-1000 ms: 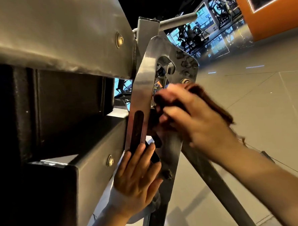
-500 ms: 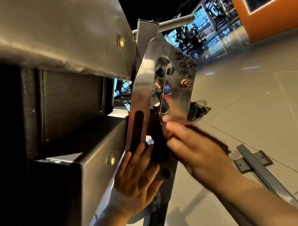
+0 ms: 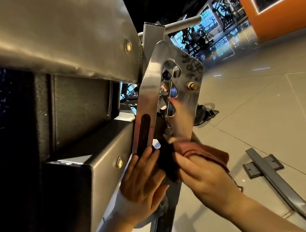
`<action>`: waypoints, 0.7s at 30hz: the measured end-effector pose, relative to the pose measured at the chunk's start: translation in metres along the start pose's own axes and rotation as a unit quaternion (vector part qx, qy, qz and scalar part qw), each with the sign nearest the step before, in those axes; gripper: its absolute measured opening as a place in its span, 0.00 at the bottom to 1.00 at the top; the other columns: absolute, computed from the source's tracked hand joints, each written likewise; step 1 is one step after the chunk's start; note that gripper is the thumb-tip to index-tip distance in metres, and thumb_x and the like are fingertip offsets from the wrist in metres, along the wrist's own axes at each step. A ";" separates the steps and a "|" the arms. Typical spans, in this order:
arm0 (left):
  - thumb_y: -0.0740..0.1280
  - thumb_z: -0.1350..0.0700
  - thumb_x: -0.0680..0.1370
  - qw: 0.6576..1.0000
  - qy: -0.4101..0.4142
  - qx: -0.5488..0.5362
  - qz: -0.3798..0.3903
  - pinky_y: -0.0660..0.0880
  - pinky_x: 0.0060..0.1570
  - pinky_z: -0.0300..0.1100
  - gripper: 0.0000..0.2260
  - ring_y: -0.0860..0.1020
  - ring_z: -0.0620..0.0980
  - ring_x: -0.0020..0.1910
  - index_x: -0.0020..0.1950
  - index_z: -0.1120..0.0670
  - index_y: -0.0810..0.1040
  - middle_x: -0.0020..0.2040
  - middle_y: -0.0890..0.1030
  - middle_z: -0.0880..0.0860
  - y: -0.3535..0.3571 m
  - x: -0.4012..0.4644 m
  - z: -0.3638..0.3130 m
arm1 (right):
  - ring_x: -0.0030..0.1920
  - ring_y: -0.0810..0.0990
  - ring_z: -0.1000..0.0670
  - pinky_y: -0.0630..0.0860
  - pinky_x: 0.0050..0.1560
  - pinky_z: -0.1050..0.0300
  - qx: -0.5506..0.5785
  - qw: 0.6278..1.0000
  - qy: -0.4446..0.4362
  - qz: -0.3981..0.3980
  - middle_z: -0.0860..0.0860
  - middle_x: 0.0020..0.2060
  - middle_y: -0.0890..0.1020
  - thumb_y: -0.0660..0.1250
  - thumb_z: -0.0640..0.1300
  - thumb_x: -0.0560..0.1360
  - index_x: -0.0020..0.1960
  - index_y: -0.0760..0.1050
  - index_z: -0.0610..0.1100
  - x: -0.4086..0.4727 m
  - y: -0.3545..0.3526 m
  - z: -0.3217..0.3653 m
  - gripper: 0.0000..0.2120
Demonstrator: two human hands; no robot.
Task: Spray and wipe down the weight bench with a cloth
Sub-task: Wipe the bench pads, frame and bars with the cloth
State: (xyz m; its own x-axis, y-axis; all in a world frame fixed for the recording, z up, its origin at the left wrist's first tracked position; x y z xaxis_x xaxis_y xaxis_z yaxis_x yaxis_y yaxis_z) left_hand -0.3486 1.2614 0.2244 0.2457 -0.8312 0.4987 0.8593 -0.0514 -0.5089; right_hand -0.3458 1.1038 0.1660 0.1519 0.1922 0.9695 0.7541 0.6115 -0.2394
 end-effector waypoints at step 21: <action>0.51 0.41 0.80 0.965 -0.192 0.022 0.179 0.66 0.65 0.51 0.30 0.55 0.55 0.76 0.79 0.52 0.53 0.79 0.54 0.51 -0.015 -0.037 -0.016 | 0.59 0.79 0.40 0.76 0.60 0.49 0.015 1.000 -0.001 0.005 0.41 0.63 0.78 0.67 0.33 0.68 0.55 0.80 0.41 0.081 -0.008 0.011 0.16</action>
State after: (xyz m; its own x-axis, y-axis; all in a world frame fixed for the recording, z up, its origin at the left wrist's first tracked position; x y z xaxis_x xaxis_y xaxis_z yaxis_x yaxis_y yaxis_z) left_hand -0.3780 1.2837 0.2022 0.6714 -0.5243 0.5238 0.7043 0.2313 -0.6712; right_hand -0.3465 1.1233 0.2456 0.1580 0.2005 0.9669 0.7326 0.6328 -0.2509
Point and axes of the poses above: each hand's wrist, its own x-axis towards the middle knuckle, its own y-axis out of the palm, z = x × y, the point moved 4 cm from there along x, towards the middle knuckle
